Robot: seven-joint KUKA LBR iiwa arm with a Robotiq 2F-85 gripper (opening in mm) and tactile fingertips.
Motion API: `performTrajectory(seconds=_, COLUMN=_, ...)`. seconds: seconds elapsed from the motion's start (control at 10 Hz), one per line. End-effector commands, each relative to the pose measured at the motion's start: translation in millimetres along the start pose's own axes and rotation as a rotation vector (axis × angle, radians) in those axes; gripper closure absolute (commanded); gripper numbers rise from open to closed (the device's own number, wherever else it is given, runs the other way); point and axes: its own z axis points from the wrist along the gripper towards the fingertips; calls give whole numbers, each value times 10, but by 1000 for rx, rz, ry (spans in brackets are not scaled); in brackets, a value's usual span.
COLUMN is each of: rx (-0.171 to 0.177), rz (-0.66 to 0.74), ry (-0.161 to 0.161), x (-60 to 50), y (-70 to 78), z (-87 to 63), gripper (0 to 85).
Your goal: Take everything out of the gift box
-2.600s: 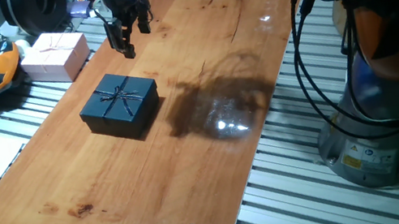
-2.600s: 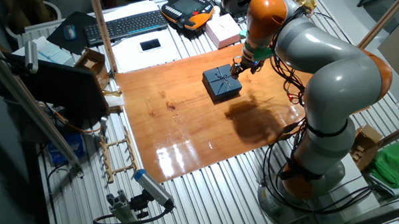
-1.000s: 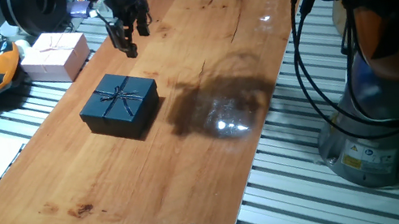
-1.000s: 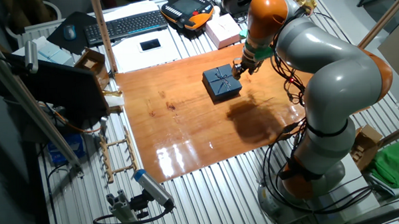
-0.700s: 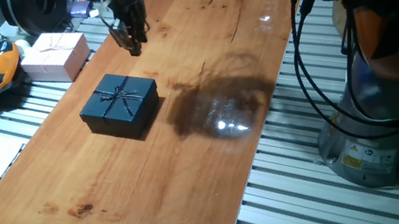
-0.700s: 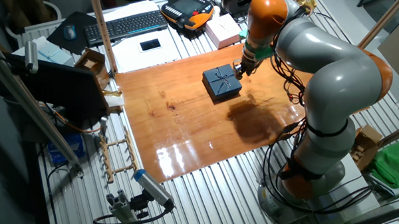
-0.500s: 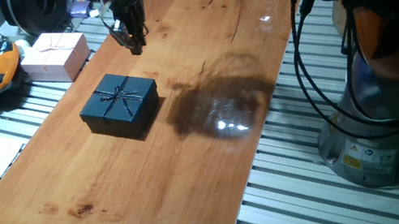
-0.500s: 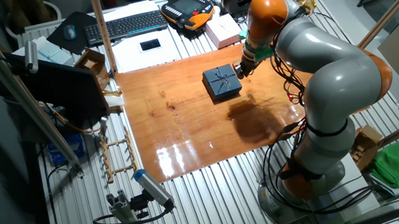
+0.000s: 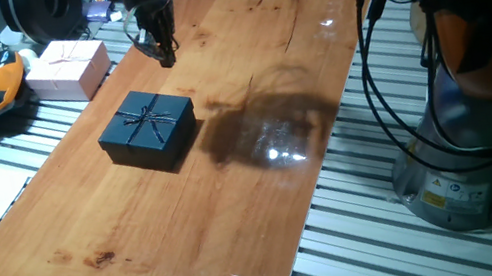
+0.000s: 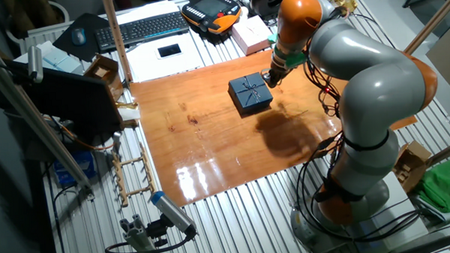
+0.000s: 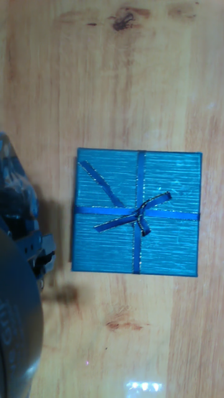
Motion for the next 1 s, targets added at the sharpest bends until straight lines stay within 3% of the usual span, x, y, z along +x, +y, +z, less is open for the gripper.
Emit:
performTrajectory(seconds=0.0, rx=-3, rz=0, ry=0, x=-43, y=1, z=49, gripper=840)
performTrajectory(seconds=0.3, rx=0, rz=-7, ry=-3, x=-189, y=46, z=201, gripper=840)
performTrajectory(seconds=0.9, rx=-4, rz=-32, ry=-16, x=-308, y=44, z=407, gripper=840)
